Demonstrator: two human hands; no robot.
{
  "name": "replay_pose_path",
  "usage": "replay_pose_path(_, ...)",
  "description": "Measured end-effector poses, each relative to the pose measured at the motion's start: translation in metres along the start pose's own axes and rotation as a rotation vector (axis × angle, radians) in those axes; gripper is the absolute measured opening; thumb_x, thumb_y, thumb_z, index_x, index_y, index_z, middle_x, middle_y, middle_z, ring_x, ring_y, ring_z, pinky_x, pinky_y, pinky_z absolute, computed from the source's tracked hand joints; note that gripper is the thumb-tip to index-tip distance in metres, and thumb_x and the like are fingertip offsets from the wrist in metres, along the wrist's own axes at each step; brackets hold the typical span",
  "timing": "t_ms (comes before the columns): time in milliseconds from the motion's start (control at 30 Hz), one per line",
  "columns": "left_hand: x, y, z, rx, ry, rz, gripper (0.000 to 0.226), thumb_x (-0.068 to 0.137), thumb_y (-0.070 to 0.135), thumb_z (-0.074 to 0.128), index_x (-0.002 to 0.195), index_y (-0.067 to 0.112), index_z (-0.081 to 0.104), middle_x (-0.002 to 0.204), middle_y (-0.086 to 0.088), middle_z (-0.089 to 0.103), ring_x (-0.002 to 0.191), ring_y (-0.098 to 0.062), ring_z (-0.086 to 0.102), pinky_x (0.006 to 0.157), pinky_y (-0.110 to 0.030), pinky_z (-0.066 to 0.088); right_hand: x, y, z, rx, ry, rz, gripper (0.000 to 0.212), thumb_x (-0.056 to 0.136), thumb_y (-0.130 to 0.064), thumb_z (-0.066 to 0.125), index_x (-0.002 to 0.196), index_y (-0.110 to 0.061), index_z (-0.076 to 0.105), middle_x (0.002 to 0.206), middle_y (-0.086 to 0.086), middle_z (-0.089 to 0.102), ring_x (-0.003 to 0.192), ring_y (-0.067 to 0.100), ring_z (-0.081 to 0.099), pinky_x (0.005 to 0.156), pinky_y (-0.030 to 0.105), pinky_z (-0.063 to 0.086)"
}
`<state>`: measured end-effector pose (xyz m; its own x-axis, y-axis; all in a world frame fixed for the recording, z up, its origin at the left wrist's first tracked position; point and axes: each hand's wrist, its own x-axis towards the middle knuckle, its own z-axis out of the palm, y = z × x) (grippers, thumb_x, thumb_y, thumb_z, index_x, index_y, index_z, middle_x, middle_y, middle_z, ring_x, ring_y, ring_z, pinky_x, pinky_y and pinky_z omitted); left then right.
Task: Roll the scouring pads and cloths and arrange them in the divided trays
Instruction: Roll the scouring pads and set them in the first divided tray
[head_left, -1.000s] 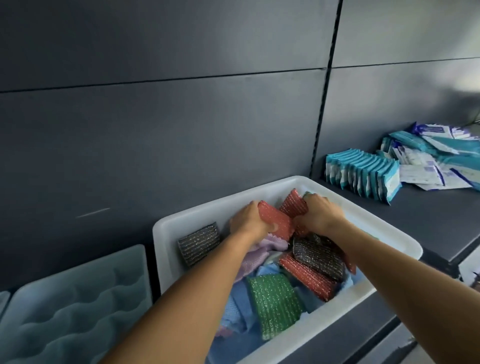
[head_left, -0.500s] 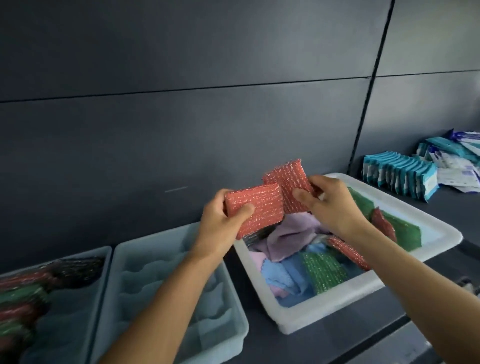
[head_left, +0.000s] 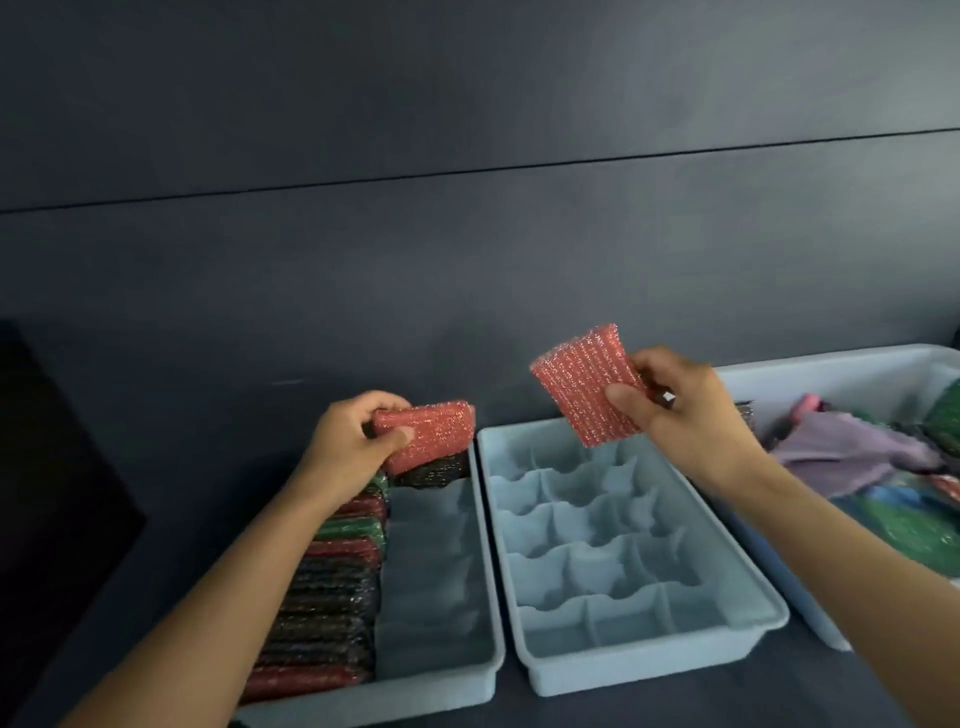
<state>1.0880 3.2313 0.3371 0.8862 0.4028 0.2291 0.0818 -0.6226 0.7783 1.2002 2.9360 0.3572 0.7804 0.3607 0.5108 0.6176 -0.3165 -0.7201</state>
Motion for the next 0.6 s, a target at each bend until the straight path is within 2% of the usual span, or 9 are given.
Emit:
replay_pose_path(67,0.014,-0.017,-0.001,0.151,-0.038,0.031,0.022,0.083,0.016,0.076,0.094,0.033,0.07,0.091,0.013,0.071,0.084,-0.008,0.067,0.079,-0.035,0.057,-0.001,-0.009,0.018,0.013,-0.016,0.029,0.014,0.087,-0.015,0.069,0.086,-0.027,0.062,0.077,-0.005,0.069,0.069,0.015,0.063,0.068,0.028,0.051)
replay_pose_path(100,0.019,-0.022,0.002,0.223,-0.045,0.053,0.022,0.081,0.016,0.077,0.094,0.033,0.071,0.09,0.013,0.071,0.082,-0.008,0.067,0.081,-0.036,0.056,-0.002,-0.013,0.024,0.015,-0.021,0.039,0.013,0.087,-0.015,0.069,0.087,-0.026,0.063,0.077,-0.005,0.069,0.069,0.016,0.063,0.069,0.03,0.052)
replay_pose_path(233,0.035,-0.035,0.012,0.419,-0.069,0.126,0.021,0.082,0.015,0.076,0.101,0.025,0.074,0.098,0.006,0.073,0.081,-0.01,0.066,0.079,-0.028,0.053,-0.004,-0.024,0.034,0.003,-0.002,0.045,0.014,0.086,-0.015,0.069,0.087,-0.028,0.063,0.077,-0.01,0.07,0.067,0.009,0.063,0.069,0.028,0.053)
replay_pose_path(300,0.041,-0.039,0.016,0.434,-0.072,0.124,0.021,0.082,0.017,0.077,0.101,0.025,0.073,0.101,0.006,0.073,0.082,-0.01,0.067,0.077,-0.024,0.05,-0.006,-0.026,0.034,-0.028,0.018,0.048,0.011,0.085,-0.015,0.07,0.089,-0.025,0.065,0.078,-0.01,0.07,0.068,0.009,0.063,0.07,0.034,0.054)
replay_pose_path(367,0.045,-0.044,0.02,0.451,-0.069,0.121,0.02,0.082,0.017,0.078,0.101,0.023,0.073,0.105,0.006,0.072,0.088,-0.012,0.067,0.081,-0.026,0.051,-0.009,-0.026,0.035,-0.047,0.028,0.06,0.011,0.085,-0.016,0.071,0.089,-0.024,0.066,0.076,-0.01,0.069,0.068,0.009,0.063,0.068,0.04,0.055)
replay_pose_path(467,0.047,-0.057,0.024,0.511,-0.068,0.129,0.019,0.083,0.02,0.077,0.101,0.021,0.07,0.11,0.004,0.069,0.098,-0.014,0.064,0.089,-0.03,0.051,-0.013,-0.025,0.04,-0.041,0.025,0.068,0.014,0.084,-0.015,0.072,0.088,-0.027,0.066,0.076,-0.013,0.069,0.07,0.01,0.064,0.071,0.033,0.053)
replay_pose_path(600,0.046,-0.069,0.027,0.739,-0.101,0.172,0.027,0.083,0.036,0.075,0.108,0.029,0.068,0.112,0.008,0.062,0.105,-0.012,0.056,0.094,-0.031,0.044,-0.014,-0.028,0.053,-0.043,-0.054,0.083,0.02,0.085,-0.014,0.071,0.087,-0.033,0.065,0.075,-0.017,0.069,0.066,0.001,0.061,0.062,0.01,0.045)
